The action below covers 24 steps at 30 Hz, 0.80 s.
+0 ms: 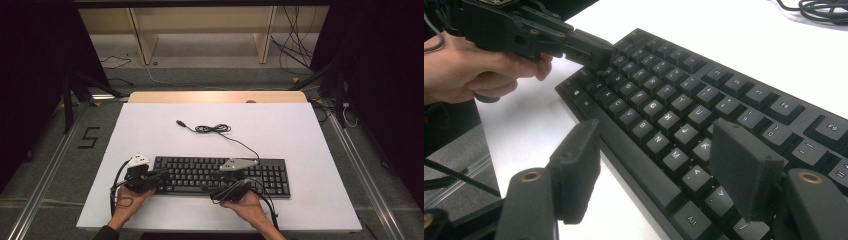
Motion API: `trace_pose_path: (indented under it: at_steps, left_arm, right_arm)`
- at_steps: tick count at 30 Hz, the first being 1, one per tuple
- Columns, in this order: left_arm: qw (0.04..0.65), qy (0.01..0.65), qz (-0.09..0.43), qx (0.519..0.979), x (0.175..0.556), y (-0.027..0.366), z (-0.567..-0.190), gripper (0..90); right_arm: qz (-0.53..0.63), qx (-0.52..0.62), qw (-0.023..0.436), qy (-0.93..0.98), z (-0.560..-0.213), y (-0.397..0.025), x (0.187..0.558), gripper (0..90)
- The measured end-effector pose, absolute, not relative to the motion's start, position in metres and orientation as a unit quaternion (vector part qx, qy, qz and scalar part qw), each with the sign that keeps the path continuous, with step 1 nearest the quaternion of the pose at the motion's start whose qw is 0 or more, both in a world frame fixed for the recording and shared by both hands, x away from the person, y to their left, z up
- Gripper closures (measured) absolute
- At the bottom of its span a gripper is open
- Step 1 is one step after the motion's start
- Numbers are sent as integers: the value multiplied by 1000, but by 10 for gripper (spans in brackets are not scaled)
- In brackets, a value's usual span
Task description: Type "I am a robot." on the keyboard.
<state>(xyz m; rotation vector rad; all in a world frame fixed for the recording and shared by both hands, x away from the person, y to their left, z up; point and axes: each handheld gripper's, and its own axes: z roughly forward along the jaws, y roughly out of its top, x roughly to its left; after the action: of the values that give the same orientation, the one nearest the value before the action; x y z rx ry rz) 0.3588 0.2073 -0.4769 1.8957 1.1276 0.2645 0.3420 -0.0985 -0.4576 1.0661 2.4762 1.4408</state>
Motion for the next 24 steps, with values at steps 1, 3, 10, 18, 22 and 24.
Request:
trace_pose_path:
  at_steps: [1, 3, 10, 18, 22, 24]
  left_arm:
    - [445, 454, 107, 765, 358, 208, -476, 815]
    - [449, 453, 105, 763, 358, 208, -476, 788]
    - [455, 453, 101, 760, 355, 208, -473, 708]
    - [463, 453, 96, 756, 353, 211, -471, 619]
    - [467, 452, 95, 754, 351, 212, -470, 548]
    - [469, 450, 93, 754, 350, 212, -469, 520]
  right_arm:
    - [471, 348, 42, 809, -458, -99, 342, 380]
    - [471, 349, 43, 809, -458, -98, 343, 380]
    - [471, 349, 44, 809, -458, -97, 345, 383]
    - [470, 349, 43, 809, -459, -95, 347, 405]
    - [469, 349, 42, 810, -460, -94, 349, 435]
    - [469, 350, 42, 810, -460, -94, 350, 454]
